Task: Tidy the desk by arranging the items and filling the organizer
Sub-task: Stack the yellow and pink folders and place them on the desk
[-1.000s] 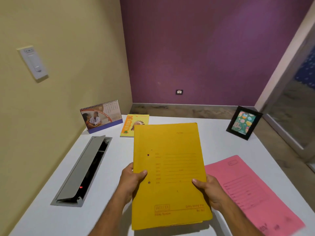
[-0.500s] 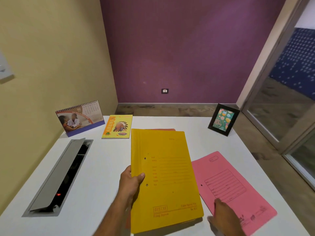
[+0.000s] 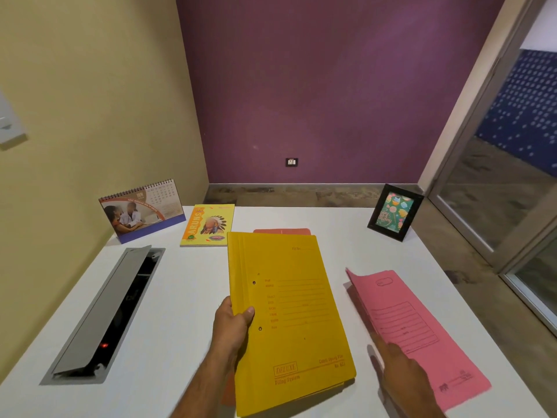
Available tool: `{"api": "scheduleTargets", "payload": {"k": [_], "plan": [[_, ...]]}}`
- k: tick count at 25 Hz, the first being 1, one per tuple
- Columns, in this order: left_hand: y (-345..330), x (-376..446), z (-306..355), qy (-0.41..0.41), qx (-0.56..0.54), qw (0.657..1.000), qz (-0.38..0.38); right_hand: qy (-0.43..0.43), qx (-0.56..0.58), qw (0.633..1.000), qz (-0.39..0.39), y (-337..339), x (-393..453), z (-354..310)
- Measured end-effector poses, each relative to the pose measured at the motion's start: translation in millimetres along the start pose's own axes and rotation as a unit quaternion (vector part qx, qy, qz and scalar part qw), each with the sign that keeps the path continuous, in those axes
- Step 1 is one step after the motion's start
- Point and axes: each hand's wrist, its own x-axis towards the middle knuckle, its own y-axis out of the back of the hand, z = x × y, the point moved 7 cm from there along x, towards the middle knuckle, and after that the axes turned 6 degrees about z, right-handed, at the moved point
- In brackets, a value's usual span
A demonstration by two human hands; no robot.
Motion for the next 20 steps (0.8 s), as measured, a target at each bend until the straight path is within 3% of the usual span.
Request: {"api": "scheduleTargets", "payload": {"k": [7,11,14,20], "plan": [[-36.7,-18.5,17.5,-0.054,0.05,0.997,-0.026,-0.03,0.071,0.991,0.106,67.3,23.8,-29.8],[-65.5,-33.3,18.9,-0.055,0.039,0.997,-0.048,-0.007,0.122,0.986,0.117,100.9,16.0,-82.7],[-83.7,-44.0,18.3,-0.038,0.022,0.998,-0.047,0.036,0.163,0.98,0.112,115.4,3.5,-126.1],[-100.6,-61.4,25.4,-0.055,-0.058,0.996,-0.041,0.044,0.172,0.984,0.012,99.3,-22.1,-179.1]]}}
